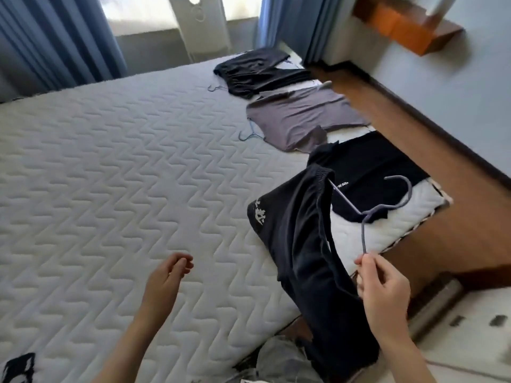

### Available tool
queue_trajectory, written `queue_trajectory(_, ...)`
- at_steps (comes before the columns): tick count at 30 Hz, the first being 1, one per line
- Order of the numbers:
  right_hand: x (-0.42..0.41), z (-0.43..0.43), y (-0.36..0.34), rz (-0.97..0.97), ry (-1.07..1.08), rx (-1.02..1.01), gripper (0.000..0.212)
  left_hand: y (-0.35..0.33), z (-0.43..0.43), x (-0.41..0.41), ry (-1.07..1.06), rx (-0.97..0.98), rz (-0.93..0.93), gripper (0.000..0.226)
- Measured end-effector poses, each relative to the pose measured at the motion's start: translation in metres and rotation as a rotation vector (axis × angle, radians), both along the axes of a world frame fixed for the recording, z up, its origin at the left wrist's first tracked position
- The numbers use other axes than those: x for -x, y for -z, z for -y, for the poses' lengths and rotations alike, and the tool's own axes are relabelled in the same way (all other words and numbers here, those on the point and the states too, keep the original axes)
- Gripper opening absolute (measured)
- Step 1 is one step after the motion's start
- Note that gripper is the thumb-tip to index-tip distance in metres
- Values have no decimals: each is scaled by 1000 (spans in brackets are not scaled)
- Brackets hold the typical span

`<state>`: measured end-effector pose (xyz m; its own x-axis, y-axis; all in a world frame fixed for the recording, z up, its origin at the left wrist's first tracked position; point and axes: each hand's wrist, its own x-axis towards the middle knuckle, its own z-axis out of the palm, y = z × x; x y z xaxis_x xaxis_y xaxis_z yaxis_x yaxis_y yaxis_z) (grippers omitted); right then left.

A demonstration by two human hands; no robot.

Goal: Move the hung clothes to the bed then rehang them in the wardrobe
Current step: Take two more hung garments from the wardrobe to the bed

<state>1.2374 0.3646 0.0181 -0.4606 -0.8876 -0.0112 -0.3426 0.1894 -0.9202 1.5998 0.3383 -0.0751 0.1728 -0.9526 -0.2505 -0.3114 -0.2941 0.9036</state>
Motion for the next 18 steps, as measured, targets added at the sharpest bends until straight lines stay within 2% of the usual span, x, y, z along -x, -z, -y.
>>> queue_trajectory(4, 8, -45, -24, 92, 241, 44, 30, 7, 19, 21, 153, -7, -51, 25)
queue_trajectory(9, 20, -76, -47, 124, 442, 88, 28, 24, 31, 61, 291, -22, -24, 18)
queue_trajectory(13, 24, -78, -57, 76, 503, 127, 26, 37, 37, 80, 371, -40, 69, 20)
queue_trajectory(16, 22, -62, -56, 84, 483, 131, 26, 47, 42, 85, 425, 34, 206, 14)
queue_trajectory(18, 20, -43, -48, 115, 458, 129, 27, 58, 49, 85, 454, 66, 286, 24)
